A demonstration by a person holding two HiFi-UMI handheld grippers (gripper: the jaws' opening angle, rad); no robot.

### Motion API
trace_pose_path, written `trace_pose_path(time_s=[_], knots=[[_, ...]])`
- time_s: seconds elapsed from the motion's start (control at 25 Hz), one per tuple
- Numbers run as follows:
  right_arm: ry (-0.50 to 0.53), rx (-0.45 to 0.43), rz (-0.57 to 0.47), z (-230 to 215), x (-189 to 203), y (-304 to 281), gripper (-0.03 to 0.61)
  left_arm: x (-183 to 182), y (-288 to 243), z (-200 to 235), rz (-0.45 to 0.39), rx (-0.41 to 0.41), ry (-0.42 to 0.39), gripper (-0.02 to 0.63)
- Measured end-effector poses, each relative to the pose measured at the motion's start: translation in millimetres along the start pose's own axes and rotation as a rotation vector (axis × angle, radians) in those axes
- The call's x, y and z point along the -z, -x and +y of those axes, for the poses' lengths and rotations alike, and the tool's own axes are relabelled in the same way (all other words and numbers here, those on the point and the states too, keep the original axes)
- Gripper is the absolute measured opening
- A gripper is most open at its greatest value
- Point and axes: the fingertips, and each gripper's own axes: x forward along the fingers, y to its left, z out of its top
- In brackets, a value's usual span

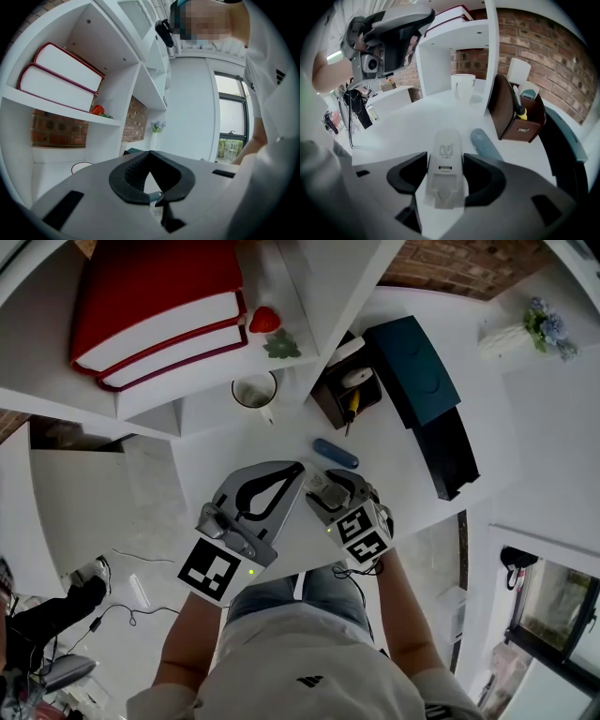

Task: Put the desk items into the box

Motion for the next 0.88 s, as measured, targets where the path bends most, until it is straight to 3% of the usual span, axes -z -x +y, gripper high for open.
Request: trace_pose_path(time_s=[0.4,0.88], knots=[[-0.064,0.009,-0.071,3.7,-10.1,13.8,0.233,-3.5,1.9,-6.0,-0.012,0.007,0.004,0.011],[-0.166,0.101,-0.337,-10.8,-54.8,100.9,0.233,-20.6,-11.2,-34.1,-0.043,0.075,-0.036,0.011]])
